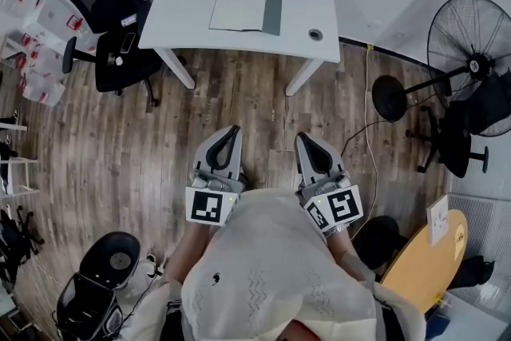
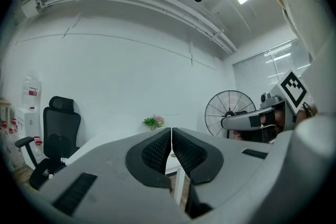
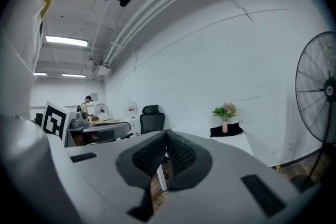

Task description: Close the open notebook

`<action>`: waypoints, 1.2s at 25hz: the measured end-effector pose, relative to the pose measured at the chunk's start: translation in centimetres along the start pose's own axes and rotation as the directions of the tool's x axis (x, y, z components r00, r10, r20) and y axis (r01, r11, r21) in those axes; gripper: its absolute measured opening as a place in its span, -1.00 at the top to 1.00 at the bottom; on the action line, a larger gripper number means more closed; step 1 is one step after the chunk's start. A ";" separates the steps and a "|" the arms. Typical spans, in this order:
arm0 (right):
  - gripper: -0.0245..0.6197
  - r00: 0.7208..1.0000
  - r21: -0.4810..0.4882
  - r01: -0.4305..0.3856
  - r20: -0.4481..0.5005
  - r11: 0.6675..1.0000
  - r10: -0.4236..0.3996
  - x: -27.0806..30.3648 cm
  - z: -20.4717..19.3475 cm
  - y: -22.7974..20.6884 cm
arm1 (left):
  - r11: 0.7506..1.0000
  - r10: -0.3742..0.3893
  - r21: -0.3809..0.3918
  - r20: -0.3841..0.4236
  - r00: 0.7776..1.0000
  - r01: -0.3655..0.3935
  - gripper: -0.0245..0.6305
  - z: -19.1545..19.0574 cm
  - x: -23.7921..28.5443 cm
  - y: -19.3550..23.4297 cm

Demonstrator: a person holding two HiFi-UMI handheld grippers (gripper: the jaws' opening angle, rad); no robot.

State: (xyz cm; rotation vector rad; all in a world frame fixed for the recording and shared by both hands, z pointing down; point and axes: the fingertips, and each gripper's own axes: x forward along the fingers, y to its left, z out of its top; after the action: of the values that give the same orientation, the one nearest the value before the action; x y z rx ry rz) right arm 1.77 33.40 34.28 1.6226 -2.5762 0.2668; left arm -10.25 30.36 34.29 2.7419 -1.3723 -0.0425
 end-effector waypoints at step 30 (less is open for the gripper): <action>0.92 0.999 0.013 0.030 -0.041 0.999 -0.029 12.1 -0.1 0.9 | 1.000 0.020 -0.023 -0.006 1.000 -0.020 0.87 -0.8 3.6 11.6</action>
State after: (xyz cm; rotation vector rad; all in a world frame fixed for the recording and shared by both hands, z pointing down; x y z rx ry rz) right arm -4.31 23.12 36.23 1.6409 -2.5243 0.3125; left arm -17.30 20.59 36.02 2.7070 -1.3892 -0.0482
